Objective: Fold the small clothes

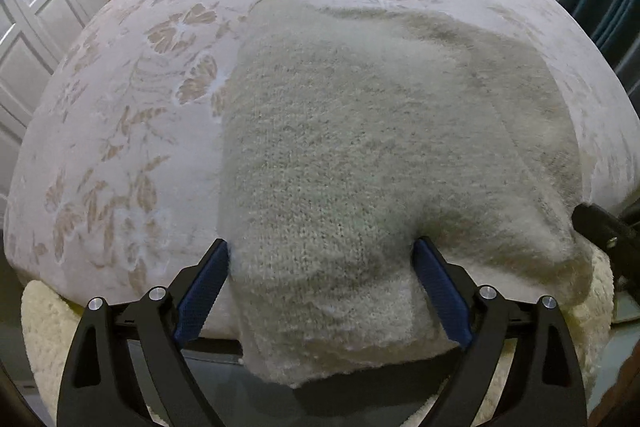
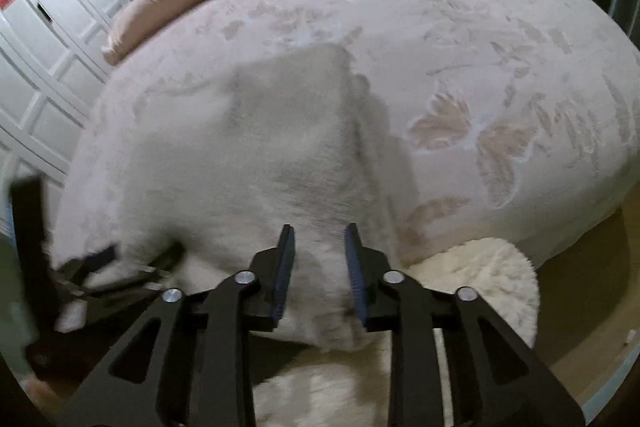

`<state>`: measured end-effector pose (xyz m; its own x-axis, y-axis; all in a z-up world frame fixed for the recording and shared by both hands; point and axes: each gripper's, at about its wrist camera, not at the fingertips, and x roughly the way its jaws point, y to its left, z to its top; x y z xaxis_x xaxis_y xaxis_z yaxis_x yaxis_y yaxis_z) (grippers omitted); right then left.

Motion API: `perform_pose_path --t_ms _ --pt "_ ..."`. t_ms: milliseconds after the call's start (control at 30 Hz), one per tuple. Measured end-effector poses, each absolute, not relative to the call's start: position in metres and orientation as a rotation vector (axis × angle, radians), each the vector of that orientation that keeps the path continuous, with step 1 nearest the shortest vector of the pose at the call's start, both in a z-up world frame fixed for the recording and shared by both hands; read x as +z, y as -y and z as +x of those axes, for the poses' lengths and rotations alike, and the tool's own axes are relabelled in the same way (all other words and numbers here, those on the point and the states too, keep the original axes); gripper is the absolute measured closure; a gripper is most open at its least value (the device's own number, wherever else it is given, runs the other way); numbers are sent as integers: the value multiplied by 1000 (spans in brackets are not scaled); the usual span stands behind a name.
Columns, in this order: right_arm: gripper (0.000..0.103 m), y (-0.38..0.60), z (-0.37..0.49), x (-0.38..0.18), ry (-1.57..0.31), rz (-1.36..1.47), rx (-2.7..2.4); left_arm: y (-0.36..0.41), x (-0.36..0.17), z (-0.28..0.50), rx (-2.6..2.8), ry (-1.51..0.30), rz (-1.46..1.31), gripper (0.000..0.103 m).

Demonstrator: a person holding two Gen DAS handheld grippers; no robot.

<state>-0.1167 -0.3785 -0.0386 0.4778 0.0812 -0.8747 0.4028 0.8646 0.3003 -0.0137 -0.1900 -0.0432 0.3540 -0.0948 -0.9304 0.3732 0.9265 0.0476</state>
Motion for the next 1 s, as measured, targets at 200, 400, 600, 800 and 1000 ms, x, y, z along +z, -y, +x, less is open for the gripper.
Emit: perform_pose_path --t_ms 200,400,600,800,1000 --pt "59 396 -125 -49 -1058 604 -214 186 -43 -10 -313 -1196 255 9" --pt "38 414 -118 -49 -1026 619 -231 178 -42 1 -303 -1260 155 9" --pt "32 406 -88 -73 -1034 668 -182 182 -42 4 -294 -1259 175 9" --pt "19 410 -82 -91 -1019 707 -154 184 -46 5 -278 -1263 183 7" --pt "16 414 -84 -96 -994 747 -122 186 -44 7 -268 -1266 180 6"
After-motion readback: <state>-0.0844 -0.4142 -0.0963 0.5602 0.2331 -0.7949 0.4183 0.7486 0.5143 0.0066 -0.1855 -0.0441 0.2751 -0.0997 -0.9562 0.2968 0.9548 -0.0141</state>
